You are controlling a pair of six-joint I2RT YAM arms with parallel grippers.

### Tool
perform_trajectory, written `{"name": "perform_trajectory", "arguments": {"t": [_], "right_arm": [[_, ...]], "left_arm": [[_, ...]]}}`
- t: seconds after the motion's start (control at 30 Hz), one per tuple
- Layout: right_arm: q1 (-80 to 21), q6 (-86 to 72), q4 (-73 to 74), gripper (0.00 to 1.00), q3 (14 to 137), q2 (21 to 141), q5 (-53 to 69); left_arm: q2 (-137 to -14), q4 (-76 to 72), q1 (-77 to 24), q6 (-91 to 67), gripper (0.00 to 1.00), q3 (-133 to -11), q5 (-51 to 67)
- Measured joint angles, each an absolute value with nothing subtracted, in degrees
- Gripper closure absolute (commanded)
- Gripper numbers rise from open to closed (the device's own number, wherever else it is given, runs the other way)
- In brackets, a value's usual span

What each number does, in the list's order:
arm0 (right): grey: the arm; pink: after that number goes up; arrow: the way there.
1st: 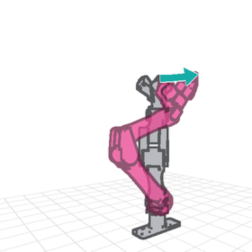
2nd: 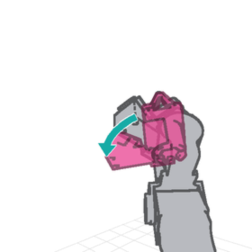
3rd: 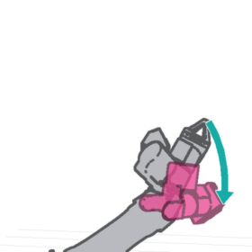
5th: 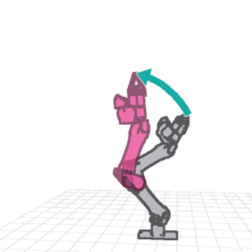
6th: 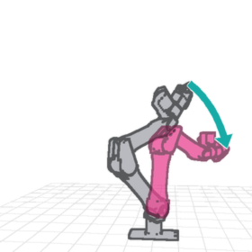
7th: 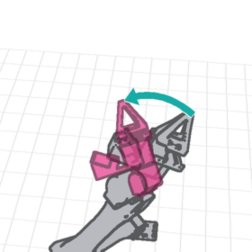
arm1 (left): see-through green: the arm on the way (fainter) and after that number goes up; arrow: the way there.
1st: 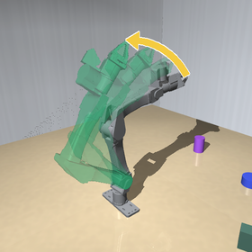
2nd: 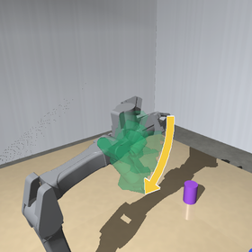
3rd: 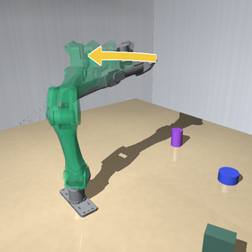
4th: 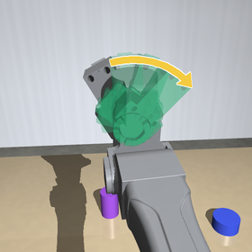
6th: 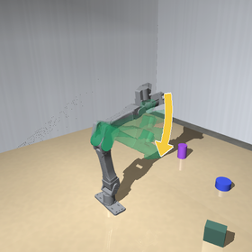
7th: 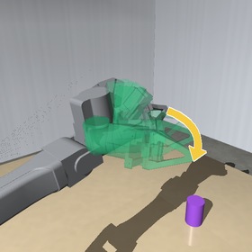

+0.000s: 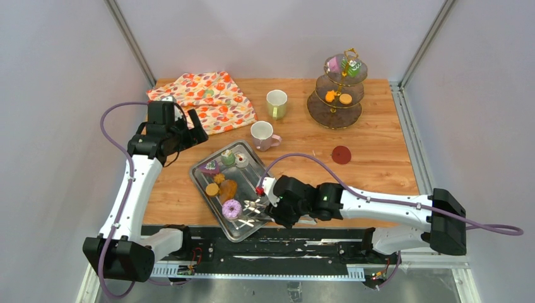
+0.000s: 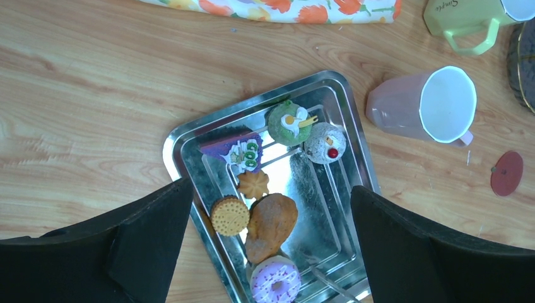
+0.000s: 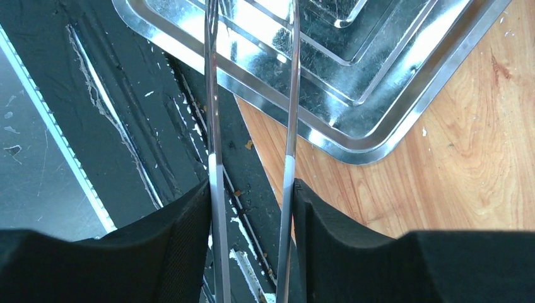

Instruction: Serve the afternoon tea

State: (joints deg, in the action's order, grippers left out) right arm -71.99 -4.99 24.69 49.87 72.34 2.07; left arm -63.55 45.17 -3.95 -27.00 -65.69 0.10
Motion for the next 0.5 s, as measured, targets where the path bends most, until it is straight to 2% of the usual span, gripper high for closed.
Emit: {"name": "perform_trajectory", "arguments": {"t": [0.5], "right_arm": [[-72.3, -4.8, 21.8, 0.48, 49.9, 75.0, 2.2]], "left_arm": [[-63.7, 45.2, -3.9, -27.0, 0.0, -65.7, 0.4]]}}
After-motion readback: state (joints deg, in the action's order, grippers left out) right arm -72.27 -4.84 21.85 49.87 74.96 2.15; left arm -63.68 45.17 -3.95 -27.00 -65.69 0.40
